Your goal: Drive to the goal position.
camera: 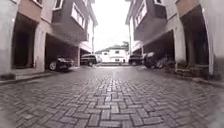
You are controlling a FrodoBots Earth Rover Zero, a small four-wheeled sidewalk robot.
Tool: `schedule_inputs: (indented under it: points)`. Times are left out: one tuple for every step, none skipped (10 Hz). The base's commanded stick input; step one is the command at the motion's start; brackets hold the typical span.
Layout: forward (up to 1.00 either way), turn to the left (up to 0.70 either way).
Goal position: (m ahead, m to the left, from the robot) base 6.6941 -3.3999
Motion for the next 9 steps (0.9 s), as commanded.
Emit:
schedule_inputs:
  points:
    - [0.70, 0.00]
    - [0.70, 0.00]
    - [0.70, 0.00]
    - [0.70, 0.00]
    - [0.70, 0.00]
    - [0.70, 0.00]
    - [0.70, 0.00]
    - [0.70, 0.00]
    - [0.70, 0.00]
